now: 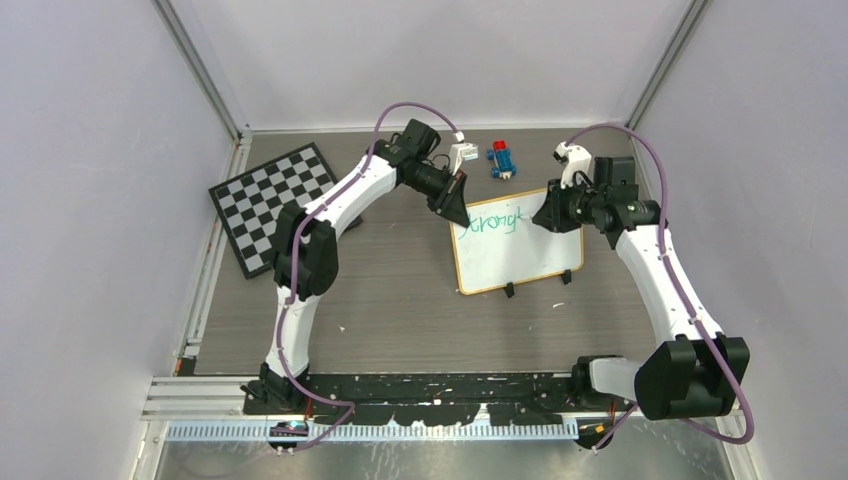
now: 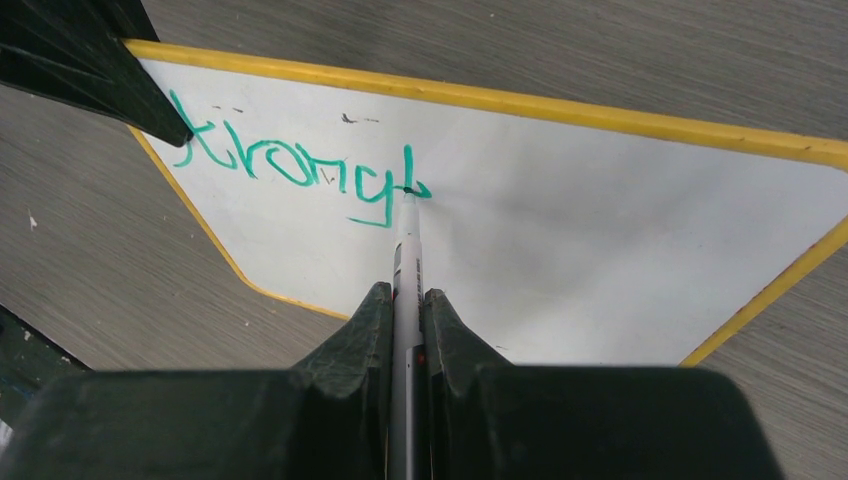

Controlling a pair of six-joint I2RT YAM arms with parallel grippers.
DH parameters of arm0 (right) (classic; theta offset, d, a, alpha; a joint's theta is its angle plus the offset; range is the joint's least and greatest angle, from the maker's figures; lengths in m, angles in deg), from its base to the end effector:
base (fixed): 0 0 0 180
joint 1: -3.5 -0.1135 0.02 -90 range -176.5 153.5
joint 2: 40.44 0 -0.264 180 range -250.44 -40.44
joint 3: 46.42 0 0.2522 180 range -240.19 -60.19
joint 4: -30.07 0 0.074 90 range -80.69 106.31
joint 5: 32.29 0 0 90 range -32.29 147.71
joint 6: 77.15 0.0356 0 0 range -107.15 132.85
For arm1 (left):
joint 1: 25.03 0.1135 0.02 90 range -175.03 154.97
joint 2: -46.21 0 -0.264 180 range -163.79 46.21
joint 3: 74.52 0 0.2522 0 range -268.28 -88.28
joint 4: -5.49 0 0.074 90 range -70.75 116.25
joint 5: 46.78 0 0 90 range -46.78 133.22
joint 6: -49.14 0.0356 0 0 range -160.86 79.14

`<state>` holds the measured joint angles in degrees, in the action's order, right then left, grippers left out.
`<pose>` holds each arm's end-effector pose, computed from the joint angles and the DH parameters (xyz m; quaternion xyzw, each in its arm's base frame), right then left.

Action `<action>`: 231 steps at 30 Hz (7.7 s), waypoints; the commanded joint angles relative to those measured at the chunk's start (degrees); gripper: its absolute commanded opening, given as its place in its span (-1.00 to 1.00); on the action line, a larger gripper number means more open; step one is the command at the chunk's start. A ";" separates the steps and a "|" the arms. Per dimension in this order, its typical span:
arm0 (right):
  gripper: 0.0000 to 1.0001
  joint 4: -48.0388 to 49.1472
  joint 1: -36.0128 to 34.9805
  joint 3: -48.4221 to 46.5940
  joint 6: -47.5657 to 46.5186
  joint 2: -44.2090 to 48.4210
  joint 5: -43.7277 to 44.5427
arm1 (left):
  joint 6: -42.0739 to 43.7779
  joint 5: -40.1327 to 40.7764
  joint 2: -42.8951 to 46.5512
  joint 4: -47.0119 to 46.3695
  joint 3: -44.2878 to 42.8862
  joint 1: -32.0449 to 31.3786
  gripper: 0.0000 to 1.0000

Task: Write a sentence on the whiteboard

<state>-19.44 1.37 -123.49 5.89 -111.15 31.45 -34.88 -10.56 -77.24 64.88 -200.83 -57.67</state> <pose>0.2599 0.0254 0.3182 -0.1608 0.8836 0.1919 0.3956 0.3801 -0.2776 0.2671 0.4053 0.7630 -0.4807 0.1500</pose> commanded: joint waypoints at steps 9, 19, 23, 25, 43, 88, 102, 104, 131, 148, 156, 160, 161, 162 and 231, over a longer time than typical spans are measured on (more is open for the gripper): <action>-0.99 -2.25 0.03 0.95 -3.55 1.35 0.72 | 0.96 2.01 0.70 -0.95 0.34 -0.26 -1.00; -0.99 -1.93 -0.04 -1.19 -4.01 2.27 5.25 | 0.79 1.92 0.93 -0.98 0.49 -0.28 -1.00; -0.99 -1.78 -0.02 -2.85 -3.05 2.76 3.26 | 0.74 1.75 0.86 -1.03 0.48 -0.31 -1.00; -1.00 -1.70 -0.04 -3.47 -2.65 3.06 2.08 | 0.70 1.68 0.91 -1.12 0.58 -0.32 -1.00; -0.99 1.17 0.10 -3.42 -1.43 0.39 2.76 | 0.88 1.96 1.03 -1.24 0.60 -0.28 -1.00; -0.99 -0.52 0.10 -0.14 -3.67 1.63 7.23 | 1.19 2.10 0.85 -0.79 0.52 -0.31 -1.00; -1.00 -2.65 -0.03 2.92 -4.45 2.37 4.18 | 2.17 1.49 0.85 0.11 0.40 -0.25 -1.00; -1.00 -3.32 -0.02 2.41 -4.62 2.43 3.76 | 2.20 1.40 0.76 0.33 0.16 -0.31 -1.00; -1.00 -2.84 5.03 -2.44 -4.08 1.97 -4.02 | 2.39 1.22 0.04 1.12 -0.97 -0.70 -1.00; -1.00 -1.26 5.03 -3.75 -3.50 1.00 -2.33 | 2.48 1.57 0.15 1.13 -0.94 -0.73 -1.00; -0.99 -0.92 5.04 -3.64 -3.67 -0.62 -0.97 | 2.51 1.74 0.15 1.13 -1.16 -0.67 -1.00; -1.00 -0.51 5.03 -3.41 -3.80 -0.93 -0.16 | 2.41 1.73 -0.10 1.13 -1.37 -0.68 -1.00; -0.99 -0.42 5.03 -3.32 -3.69 -1.07 0.07 | 2.33 1.70 -0.18 1.13 -1.44 -0.69 -1.00; -1.00 -0.36 5.03 -3.31 -3.68 -1.15 0.48 | 2.31 1.72 -0.22 1.21 -1.55 -0.74 -1.00; -0.99 -2.40 6.17 -4.45 -4.30 -1.82 -0.10 | 1.96 1.57 0.15 0.08 -0.63 -0.69 -1.00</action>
<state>-24.03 7.38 -126.14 1.24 -112.49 32.06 -34.22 -10.80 -77.22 65.10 -200.77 -57.81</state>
